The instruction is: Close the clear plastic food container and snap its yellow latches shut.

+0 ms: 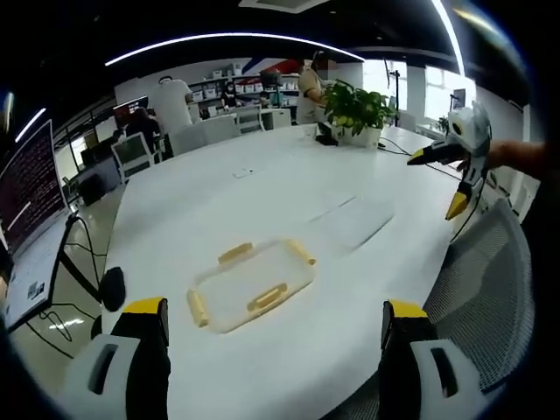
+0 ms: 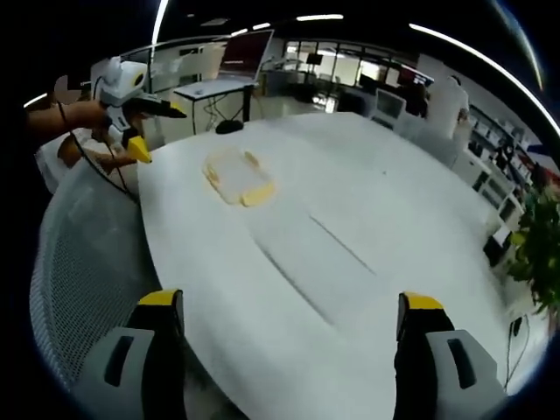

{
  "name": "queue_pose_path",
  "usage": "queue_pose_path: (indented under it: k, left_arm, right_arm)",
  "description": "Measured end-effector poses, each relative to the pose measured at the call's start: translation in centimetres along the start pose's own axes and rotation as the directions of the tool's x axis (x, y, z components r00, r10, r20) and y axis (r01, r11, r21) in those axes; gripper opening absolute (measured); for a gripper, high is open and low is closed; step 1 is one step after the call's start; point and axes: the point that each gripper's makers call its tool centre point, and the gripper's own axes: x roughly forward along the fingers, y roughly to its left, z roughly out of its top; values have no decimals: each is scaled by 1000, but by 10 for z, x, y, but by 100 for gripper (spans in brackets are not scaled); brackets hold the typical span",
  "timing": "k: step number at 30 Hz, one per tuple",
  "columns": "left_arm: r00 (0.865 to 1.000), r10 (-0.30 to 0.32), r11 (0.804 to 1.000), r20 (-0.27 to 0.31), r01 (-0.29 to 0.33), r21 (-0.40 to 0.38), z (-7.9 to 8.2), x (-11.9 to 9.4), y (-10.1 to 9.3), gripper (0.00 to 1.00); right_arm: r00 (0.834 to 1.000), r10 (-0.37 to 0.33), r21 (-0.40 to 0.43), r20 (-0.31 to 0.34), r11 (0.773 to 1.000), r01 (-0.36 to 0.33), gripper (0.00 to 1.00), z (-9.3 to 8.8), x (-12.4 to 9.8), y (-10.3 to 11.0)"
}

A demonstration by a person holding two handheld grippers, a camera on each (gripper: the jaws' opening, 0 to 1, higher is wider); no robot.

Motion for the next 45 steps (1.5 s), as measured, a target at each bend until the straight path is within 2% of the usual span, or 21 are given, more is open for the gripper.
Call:
queue_pose_path:
  k: [15,25,45]
  left_arm:
    - [1000,-13,1000,-24,13,21,5,8,19,99]
    - [999,-24,999,-41,25,36,5,13,32,99]
    - [991,-80,992,-105,89,87,-2,33,49,99]
  right_arm:
    - [999,35,-50,-4,998,-35,100,26,18,-5]
    - [997,76,-89,-22,993,-78,100,35,29,-2]
    - [988,150,-162,-40,974,-155,100,62,60,2]
